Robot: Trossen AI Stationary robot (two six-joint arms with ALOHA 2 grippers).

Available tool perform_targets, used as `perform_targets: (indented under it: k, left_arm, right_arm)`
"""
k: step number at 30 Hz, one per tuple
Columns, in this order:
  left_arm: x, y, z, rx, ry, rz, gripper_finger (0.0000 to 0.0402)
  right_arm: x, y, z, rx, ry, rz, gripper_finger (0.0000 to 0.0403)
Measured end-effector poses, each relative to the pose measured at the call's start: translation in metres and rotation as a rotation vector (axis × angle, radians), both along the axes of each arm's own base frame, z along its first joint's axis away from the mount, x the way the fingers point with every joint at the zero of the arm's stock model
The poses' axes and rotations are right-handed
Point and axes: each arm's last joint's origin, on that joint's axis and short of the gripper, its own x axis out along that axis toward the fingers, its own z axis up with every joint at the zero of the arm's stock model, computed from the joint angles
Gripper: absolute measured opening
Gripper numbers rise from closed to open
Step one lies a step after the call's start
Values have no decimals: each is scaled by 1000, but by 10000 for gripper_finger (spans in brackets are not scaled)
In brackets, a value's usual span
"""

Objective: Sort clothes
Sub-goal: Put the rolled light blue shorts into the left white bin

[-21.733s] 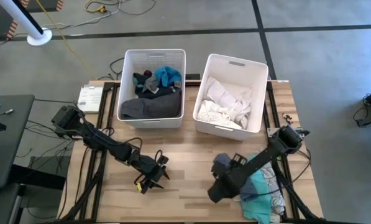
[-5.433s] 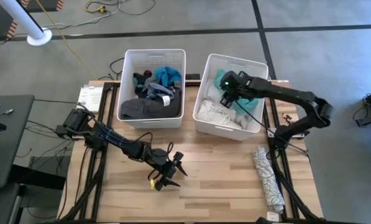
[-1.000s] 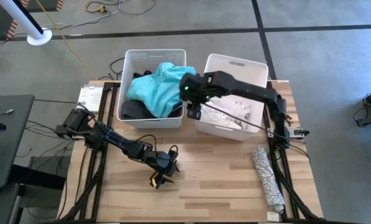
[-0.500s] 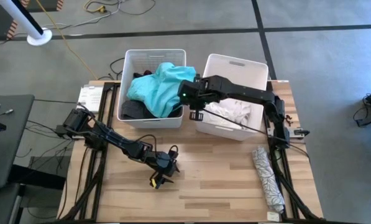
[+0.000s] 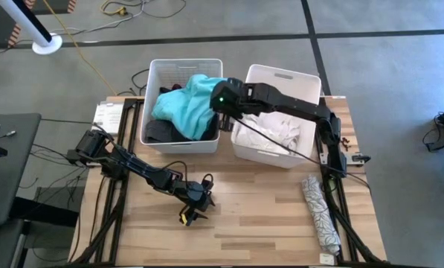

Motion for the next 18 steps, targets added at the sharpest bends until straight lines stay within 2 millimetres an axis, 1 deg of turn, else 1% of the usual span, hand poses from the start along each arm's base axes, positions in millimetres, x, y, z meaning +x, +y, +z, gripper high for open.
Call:
perform_targets:
  k: [4,8,14,18]
  left_arm:
    - [0,0,0,4,-2,-4,249]
    - [1,0,1,1,-13,-4,249]
    - [2,-1,2,-4,-28,-4,249]
    - [2,-1,2,-5,-29,-4,249]
  right_arm:
    - [4,-8,15,-38,-116,5,3]
    - [7,-20,22,-34,-212,30,3]
    - [10,-38,22,10,-293,49,2]
    - [13,-45,21,46,-353,82,2]
